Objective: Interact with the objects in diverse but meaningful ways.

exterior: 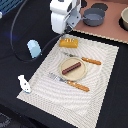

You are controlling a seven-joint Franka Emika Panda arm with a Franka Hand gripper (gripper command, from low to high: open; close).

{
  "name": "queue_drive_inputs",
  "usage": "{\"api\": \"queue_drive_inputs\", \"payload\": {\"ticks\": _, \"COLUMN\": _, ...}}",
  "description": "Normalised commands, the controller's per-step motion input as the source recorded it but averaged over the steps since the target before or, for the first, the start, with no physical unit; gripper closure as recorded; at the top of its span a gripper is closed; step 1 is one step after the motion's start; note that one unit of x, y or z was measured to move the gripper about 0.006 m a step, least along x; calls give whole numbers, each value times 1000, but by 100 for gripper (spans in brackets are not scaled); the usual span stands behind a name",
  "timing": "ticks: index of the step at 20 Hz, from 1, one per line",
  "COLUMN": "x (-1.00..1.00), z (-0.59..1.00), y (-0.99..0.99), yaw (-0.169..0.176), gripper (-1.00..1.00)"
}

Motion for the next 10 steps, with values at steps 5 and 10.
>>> {"api": "queue_drive_inputs", "payload": {"ticks": 5, "x": 368, "z": -159, "y": 35, "yaw": 0, "gripper": -100}}
{"api": "queue_drive_inputs", "payload": {"ticks": 10, "x": 197, "z": -198, "y": 63, "yaw": 17, "gripper": -100}}
